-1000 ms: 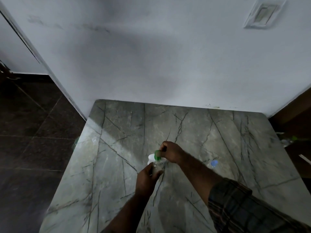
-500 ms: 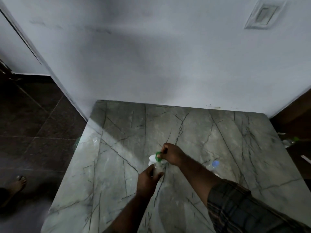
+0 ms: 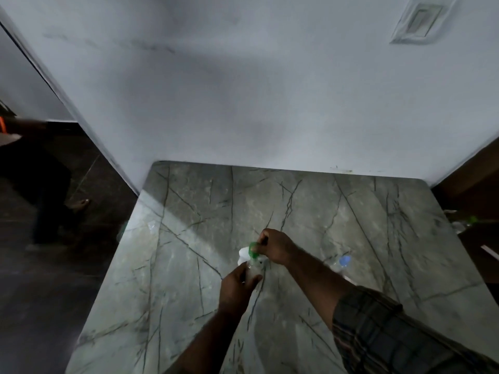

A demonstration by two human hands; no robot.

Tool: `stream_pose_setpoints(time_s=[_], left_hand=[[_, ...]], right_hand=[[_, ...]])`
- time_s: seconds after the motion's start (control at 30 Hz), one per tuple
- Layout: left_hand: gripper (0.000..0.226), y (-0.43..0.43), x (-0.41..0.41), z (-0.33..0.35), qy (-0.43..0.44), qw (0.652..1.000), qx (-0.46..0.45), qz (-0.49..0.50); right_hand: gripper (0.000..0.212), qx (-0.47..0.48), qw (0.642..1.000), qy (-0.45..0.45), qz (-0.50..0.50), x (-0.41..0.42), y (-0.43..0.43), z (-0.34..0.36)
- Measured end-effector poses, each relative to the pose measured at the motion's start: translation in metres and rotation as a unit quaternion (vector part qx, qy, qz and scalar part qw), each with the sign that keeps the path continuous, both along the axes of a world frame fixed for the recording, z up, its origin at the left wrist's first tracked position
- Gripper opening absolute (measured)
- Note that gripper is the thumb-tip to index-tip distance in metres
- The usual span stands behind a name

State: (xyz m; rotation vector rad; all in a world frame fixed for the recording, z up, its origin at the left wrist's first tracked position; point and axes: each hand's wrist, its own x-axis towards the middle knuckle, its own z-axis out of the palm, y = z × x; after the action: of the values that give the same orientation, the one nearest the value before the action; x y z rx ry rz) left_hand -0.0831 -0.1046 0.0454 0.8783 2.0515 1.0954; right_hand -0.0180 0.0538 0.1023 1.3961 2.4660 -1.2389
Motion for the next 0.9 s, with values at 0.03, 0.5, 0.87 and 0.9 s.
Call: stream_pose_setpoints(time_s=[0.03, 0.5, 0.87, 0.9], left_hand=[[0.039, 0.001, 0.0, 0.001, 0.002, 1.0, 0.002, -0.001], [0.037, 0.001, -0.001, 0.003, -0.01, 1.0, -0.002, -0.006], [0.037, 0.002, -0.004, 0.008, -0.006, 1.0, -0.022, -0.021], [0.037, 0.002, -0.004, 0.011, -0.007, 1.0, -0.021, -0.021]], right_hand=[[0.029, -0.002, 1.0, 0.001, -0.003, 0.0, 0.001, 0.002], [0.032, -0.016, 1.0, -0.004, -0.004, -0.001, 0.002, 0.006], [0.03, -0.016, 0.999, -0.016, -0.027, -0.003, -0.001, 0.005], [0.031, -0.015, 0.999, -0.014, -0.027, -0.004, 0.0, 0.008]])
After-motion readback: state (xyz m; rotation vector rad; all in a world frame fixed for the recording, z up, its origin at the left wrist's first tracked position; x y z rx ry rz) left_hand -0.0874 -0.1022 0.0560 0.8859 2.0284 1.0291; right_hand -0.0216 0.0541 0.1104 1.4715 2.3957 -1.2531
